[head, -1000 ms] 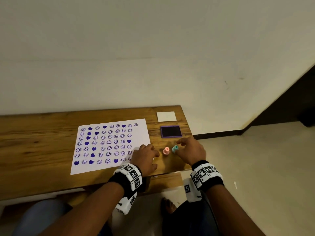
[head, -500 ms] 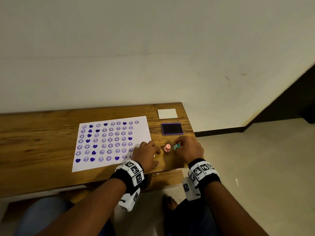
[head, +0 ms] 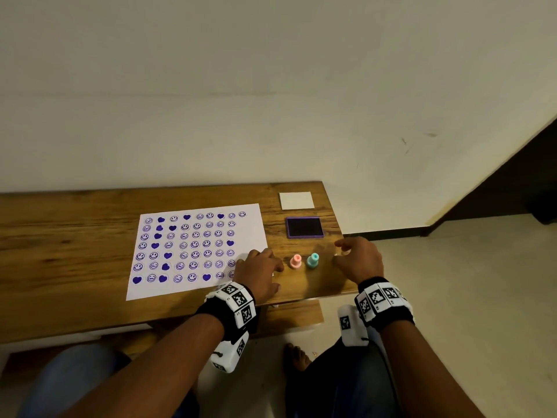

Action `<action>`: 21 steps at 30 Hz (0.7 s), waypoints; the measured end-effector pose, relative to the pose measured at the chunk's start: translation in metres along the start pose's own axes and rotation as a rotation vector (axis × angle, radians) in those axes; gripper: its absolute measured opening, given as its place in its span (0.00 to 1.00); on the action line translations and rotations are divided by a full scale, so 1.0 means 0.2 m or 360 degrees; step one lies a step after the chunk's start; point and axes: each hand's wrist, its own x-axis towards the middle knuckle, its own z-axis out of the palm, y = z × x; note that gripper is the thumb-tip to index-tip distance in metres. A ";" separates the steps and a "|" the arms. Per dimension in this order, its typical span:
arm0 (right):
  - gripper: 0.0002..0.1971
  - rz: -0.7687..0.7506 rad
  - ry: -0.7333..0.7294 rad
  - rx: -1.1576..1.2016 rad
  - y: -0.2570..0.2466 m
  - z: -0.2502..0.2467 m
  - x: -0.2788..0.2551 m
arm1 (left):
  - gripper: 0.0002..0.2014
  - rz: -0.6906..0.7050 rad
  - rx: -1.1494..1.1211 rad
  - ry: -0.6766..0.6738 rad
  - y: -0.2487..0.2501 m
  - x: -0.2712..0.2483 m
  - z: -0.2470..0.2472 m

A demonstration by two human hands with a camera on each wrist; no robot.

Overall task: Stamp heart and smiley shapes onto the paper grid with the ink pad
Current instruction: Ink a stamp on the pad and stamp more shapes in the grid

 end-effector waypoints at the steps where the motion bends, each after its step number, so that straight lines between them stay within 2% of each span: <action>1: 0.17 -0.0011 -0.0028 -0.0023 0.00 0.02 0.00 | 0.20 -0.0001 0.0006 0.0004 0.00 0.00 0.00; 6: 0.14 -0.0054 -0.0035 -0.0008 -0.02 0.05 0.00 | 0.20 0.0013 -0.0030 0.0011 0.00 -0.01 0.01; 10: 0.13 -0.0177 0.0028 0.0301 -0.06 -0.02 -0.04 | 0.21 0.0078 -0.0238 0.0198 0.01 -0.04 0.00; 12: 0.12 -0.0259 -0.0027 0.0505 -0.08 -0.05 -0.07 | 0.24 0.0134 -0.0488 0.0298 0.03 -0.05 -0.01; 15: 0.08 -0.0386 -0.0185 0.0784 -0.14 -0.06 -0.14 | 0.29 0.0147 -0.1073 0.0322 0.09 -0.08 -0.05; 17: 0.06 -0.0421 -0.0215 0.0967 -0.17 -0.05 -0.16 | 0.25 0.0112 -0.1335 0.0330 0.11 -0.08 -0.07; 21: 0.08 -0.0346 -0.0283 0.1275 -0.20 -0.04 -0.20 | 0.17 0.0090 -0.1501 0.0393 0.11 -0.09 -0.09</action>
